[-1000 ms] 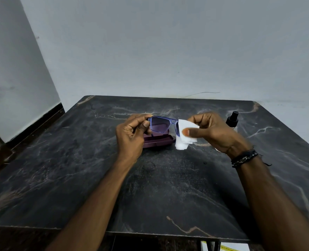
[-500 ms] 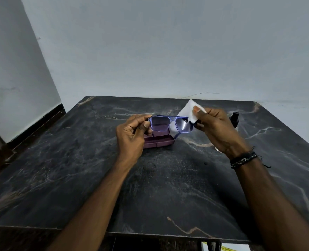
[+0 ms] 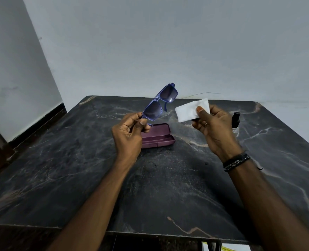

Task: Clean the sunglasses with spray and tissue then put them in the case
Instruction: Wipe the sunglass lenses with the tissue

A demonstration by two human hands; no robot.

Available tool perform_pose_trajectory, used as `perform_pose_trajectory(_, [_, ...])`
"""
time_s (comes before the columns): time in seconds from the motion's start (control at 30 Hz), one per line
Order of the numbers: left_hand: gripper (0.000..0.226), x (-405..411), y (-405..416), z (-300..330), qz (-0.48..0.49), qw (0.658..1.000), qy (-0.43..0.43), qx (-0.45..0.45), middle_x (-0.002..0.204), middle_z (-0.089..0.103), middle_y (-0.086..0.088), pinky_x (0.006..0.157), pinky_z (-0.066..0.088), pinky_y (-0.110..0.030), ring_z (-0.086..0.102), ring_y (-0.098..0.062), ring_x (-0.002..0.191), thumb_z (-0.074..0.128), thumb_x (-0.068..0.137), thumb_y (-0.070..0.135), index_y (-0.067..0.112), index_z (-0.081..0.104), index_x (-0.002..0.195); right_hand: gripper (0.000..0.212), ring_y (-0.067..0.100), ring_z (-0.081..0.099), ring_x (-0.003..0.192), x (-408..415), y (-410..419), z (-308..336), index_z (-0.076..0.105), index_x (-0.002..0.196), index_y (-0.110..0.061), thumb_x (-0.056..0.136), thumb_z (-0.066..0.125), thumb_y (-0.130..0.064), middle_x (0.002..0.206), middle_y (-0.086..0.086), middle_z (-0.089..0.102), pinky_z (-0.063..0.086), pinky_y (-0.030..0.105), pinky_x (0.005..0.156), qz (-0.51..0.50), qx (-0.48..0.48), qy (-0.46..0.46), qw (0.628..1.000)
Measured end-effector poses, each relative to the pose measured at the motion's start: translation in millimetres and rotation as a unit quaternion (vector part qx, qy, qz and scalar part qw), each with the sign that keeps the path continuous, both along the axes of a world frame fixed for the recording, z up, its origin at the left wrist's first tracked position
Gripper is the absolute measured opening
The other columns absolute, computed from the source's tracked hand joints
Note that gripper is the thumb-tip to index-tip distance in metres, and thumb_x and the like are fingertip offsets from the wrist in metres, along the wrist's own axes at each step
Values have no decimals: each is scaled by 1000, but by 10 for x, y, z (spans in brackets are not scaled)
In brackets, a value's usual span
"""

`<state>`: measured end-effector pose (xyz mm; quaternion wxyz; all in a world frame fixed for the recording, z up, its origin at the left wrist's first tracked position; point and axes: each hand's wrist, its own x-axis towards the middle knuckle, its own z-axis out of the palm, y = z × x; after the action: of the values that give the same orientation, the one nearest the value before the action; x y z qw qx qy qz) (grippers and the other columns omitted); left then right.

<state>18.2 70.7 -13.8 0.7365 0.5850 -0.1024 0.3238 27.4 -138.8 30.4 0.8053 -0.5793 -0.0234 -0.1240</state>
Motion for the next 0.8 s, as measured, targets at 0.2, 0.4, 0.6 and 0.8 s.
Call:
perform_pose_trajectory(0.2, [26,-9,-33,-35,-24,999,-15,37,92,62,-20,63,56,-24,63,-10,60,62,90,-6,18,70,99,19,25,70,81,-6,89,0,58,113,-3,100,48,-14,106,16,68,59,34,71,104,129,88,982])
perform_pose_trajectory(0.4, [28,-16,-41,-49,-24,998,-14,59,94,66,3,64,56,-22,64,-11,63,63,90,-5,21,71,96,35,29,70,95,-46,143,24,58,122,-3,103,37,-25,108,16,71,58,39,84,163,191,87,964])
perform_pose_trajectory(0.6, [33,-51,-69,-24,-21,995,-26,89,92,65,2,64,56,-20,64,-9,64,61,90,-8,21,70,100,36,29,70,97,-39,172,1,54,129,-4,104,39,-25,117,19,67,57,40,88,164,145,73,973])
perform_pose_trajectory(0.8, [28,-46,-68,-35,-29,995,-30,87,93,64,-2,65,56,-21,64,-11,65,62,90,-7,16,69,105,27,23,71,82,-14,215,-44,61,107,-8,104,39,-24,100,13,71,58,37,77,125,79,71,987])
